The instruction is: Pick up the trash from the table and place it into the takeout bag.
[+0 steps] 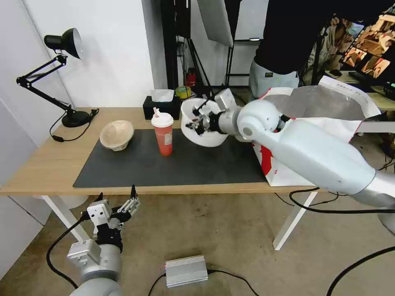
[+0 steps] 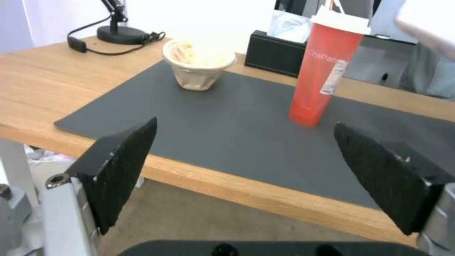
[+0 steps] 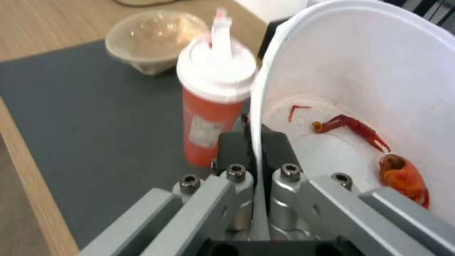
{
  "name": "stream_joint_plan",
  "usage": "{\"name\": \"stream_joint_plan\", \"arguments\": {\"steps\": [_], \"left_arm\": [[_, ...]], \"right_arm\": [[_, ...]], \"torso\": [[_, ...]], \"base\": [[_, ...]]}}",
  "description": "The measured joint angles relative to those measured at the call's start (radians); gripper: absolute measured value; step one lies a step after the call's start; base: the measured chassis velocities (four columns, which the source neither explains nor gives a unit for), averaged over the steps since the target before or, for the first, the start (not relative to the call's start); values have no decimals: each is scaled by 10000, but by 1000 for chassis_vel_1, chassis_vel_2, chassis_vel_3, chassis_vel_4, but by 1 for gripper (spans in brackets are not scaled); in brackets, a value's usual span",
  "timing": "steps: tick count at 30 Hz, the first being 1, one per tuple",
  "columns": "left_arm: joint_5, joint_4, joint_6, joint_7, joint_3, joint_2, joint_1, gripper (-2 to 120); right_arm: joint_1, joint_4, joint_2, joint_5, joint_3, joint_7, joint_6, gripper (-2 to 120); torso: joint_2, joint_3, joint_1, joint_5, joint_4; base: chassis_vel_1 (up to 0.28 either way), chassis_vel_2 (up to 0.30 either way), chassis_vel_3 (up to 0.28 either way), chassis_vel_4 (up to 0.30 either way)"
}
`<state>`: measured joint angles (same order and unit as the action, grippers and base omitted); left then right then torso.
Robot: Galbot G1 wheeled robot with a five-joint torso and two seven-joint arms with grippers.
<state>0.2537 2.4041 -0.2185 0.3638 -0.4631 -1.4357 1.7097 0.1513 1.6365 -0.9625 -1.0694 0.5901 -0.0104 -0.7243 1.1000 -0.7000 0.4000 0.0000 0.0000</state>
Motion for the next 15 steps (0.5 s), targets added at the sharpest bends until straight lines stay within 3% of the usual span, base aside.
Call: {"name": "stream_joint_plan", "arguments": {"steps": [15], "left_arm": [[-7, 54, -2, 0, -6, 58, 108, 100]], "right_arm": [[1332, 209, 268, -688, 44, -8, 0, 0]], "torso": [[0, 0, 0, -1, 0]], "base": [[0, 0, 0, 0]]}}
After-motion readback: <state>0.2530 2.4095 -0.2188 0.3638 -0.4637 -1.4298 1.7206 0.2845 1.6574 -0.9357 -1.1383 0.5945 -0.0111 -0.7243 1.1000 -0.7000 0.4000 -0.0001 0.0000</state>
